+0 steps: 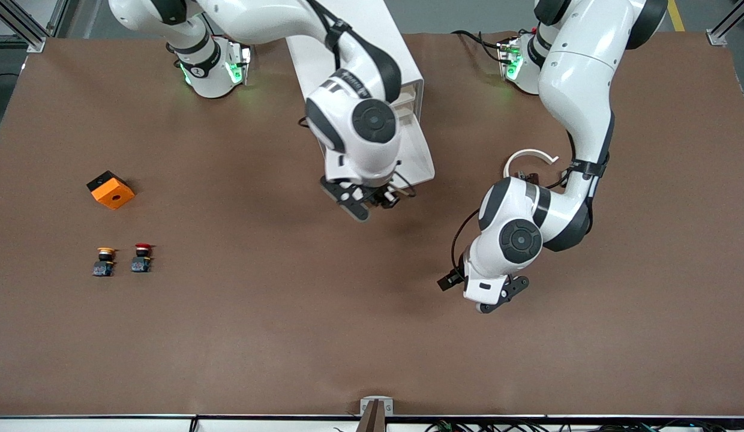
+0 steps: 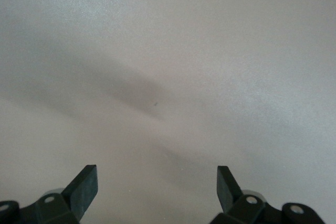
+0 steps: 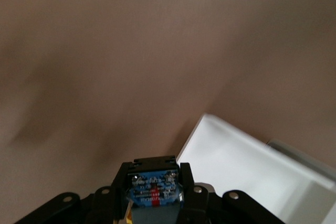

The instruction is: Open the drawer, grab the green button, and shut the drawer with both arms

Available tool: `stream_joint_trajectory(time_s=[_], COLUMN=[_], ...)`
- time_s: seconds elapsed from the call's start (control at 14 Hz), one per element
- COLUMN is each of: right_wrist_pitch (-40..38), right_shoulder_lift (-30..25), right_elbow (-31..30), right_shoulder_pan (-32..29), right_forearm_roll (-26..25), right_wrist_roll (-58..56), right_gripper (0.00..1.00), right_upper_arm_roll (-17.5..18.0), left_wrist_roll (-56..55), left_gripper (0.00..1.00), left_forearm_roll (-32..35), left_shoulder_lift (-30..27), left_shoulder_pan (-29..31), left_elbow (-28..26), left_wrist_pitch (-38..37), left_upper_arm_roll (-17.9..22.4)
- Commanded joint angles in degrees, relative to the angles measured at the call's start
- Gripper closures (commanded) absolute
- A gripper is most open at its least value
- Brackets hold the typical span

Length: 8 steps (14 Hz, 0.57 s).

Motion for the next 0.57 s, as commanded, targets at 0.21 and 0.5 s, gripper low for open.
stream_joint_trajectory(time_s=[0.21,0.5], right_wrist_pitch=[-5.34,-4.9], right_shoulder_lift=[-6.52,-8.01], right_elbow=[-2.24,-4.53], right_shoulder_pan=[-10.69,-18.6], right_forearm_roll=[0.29,0.46], right_wrist_roll=[-18.17,-32.84], right_gripper=[1.0,1.0], right_upper_arm_roll=[-0.23,-0.23], left_wrist_roll=[0.58,0.49], left_gripper=[0.0,0.0], left_forearm_roll=[1.08,1.17], left_shoulder_lift=[-0.27,0.17], left_shoulder_pan=[-1.96,-5.74], left_elbow=[-0.93,-1.37], left_wrist_pitch=[0.31,0.4], left_upper_arm_roll=[0.54,0.54])
